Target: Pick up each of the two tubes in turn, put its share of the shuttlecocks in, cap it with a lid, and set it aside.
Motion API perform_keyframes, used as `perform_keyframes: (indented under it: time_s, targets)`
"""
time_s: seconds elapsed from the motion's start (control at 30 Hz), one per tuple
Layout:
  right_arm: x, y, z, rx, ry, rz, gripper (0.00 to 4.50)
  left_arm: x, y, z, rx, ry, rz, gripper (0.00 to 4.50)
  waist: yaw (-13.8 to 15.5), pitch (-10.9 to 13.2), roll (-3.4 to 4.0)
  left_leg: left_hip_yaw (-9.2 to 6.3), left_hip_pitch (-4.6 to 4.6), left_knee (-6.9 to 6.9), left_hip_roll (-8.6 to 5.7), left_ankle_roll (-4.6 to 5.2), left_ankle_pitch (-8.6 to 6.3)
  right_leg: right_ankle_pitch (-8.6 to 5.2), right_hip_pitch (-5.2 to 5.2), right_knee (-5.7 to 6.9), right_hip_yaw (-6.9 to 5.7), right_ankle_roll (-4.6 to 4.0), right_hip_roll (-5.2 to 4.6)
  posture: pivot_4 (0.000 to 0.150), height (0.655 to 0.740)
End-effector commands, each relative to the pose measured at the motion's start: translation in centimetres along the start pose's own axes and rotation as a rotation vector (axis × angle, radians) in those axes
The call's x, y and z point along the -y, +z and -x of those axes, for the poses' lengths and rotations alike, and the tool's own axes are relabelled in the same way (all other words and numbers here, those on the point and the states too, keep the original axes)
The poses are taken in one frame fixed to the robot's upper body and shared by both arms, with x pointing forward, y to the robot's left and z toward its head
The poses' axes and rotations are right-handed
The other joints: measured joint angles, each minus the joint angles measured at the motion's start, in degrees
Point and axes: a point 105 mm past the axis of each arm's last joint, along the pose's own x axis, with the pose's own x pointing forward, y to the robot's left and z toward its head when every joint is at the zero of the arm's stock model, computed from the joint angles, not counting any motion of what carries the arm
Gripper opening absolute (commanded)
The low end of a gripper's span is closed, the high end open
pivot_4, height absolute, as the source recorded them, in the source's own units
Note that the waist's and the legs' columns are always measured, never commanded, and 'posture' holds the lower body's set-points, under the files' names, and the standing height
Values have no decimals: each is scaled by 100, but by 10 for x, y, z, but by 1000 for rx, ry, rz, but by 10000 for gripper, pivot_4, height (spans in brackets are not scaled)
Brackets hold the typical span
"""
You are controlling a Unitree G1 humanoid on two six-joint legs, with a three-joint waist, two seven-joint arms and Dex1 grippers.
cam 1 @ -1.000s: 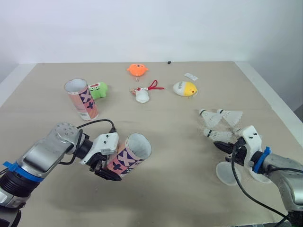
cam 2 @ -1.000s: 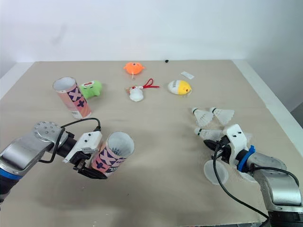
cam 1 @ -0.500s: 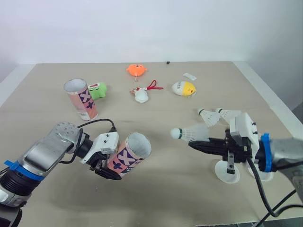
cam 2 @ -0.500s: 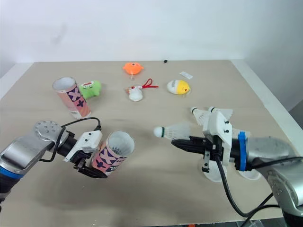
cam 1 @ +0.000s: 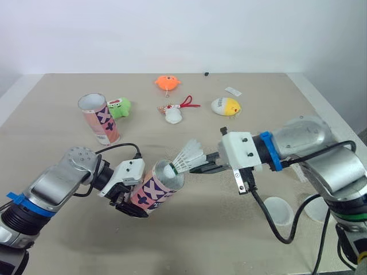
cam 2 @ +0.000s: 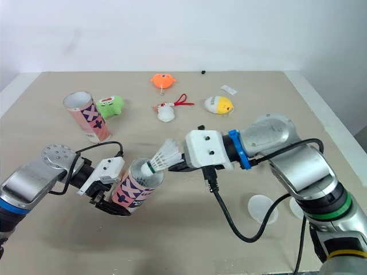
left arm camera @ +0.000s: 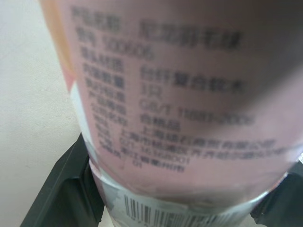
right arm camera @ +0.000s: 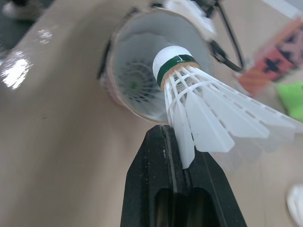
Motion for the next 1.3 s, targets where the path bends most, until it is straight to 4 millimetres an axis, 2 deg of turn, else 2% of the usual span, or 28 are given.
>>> perform_keyframes:
  time_s: [0.03,0.07,0.1,0.17,0.3,0.4,0.53,0.57,0.6,0.63,0.67,0.7,0.77,0.8,0.83,0.93,1.3]
  targets:
    - [3,11,-2,8,55,78,151,-3,1,4,-6,33,-6,30798,-2,0,0,1,-2,0,0,0,0,1,-3,3,0,-1,0,1500,7323]
    - [2,14,-3,24,82,86,151,-3,2,4,-6,34,-6,30798,-4,0,1,2,-3,0,0,0,0,1,-7,6,2,-2,0,1500,7323]
    - [2,17,-4,38,106,92,6826,-3,2,4,-6,35,-7,30798,-3,1,2,2,-5,0,0,0,0,2,-10,10,2,-3,0,1500,7323]
    - [-2,26,-3,77,166,97,13974,-4,2,5,-6,36,-7,30798,-1,1,1,-2,-5,0,0,0,1,2,-10,12,-1,-7,1,1500,7323]
    - [-2,48,3,205,220,63,33206,-4,2,5,-7,39,-6,30798,-3,1,2,-3,-5,0,1,0,1,2,-10,12,-3,-9,1,1500,7323]
    - [0,59,10,319,248,-13,44787,-3,2,5,-8,37,-5,30798,0,2,3,-4,-5,0,2,-1,2,4,-11,16,-3,-12,1,1500,7323]
    - [9,56,22,381,203,-123,44787,-3,2,5,-6,36,-6,30798,-3,2,2,-8,-6,1,1,-1,2,3,-9,15,-7,-14,-1,1500,7323]
    - [19,49,20,361,144,-159,44787,-2,2,5,-7,36,-5,30798,-4,2,2,-8,-6,1,1,-1,2,3,-9,15,-7,-14,0,1500,7323]
    - [28,42,16,337,93,-193,42447,-2,2,5,-7,35,-3,30798,-8,2,3,-8,-6,1,2,-1,2,3,-10,15,-7,-14,2,1500,7323]
    - [35,36,11,320,55,-223,36261,-2,1,4,-7,34,-2,30798,-7,3,5,-10,-6,1,4,-1,2,2,-12,18,-9,-20,7,1500,7323]
    - [37,32,6,307,44,-238,36261,-2,1,4,-7,34,-2,30798,-6,4,7,-10,-7,1,4,0,3,2,-13,19,-8,-20,7,1500,7323]
    - [37,30,3,304,45,-244,30155,-2,1,4,-7,34,-2,30798,-12,4,7,-10,-10,1,4,-1,3,2,-16,20,-9,-20,7,1500,7323]
    - [35,26,-7,284,50,-242,23779,-3,2,4,-6,36,-3,30798,-10,6,10,-10,-15,1,4,-1,3,2,-21,20,-8,-20,7,1500,7323]
    - [36,24,-11,275,49,-239,17532,-3,2,4,-6,36,-4,30798,-8,6,10,-10,-16,1,4,-1,3,2,-21,20,-9,-20,8,1500,7323]
    - [37,23,-14,266,46,-232,14802,-3,2,4,-6,37,-5,30798,-7,6,10,-11,-19,1,4,-1,3,2,-23,20,-9,-19,7,1500,7323]
    - [35,23,-18,251,67,-205,519,-3,2,4,-5,40,-5,30798,-4,6,10,-12,-29,1,2,-1,3,2,-31,20,-9,-18,4,1500,7323]
    - [25,20,-37,157,242,-207,519,-4,2,5,-7,40,-5,30798,-6,7,12,-17,-30,2,2,-1,4,2,-32,20,-14,-20,5,1500,7323]
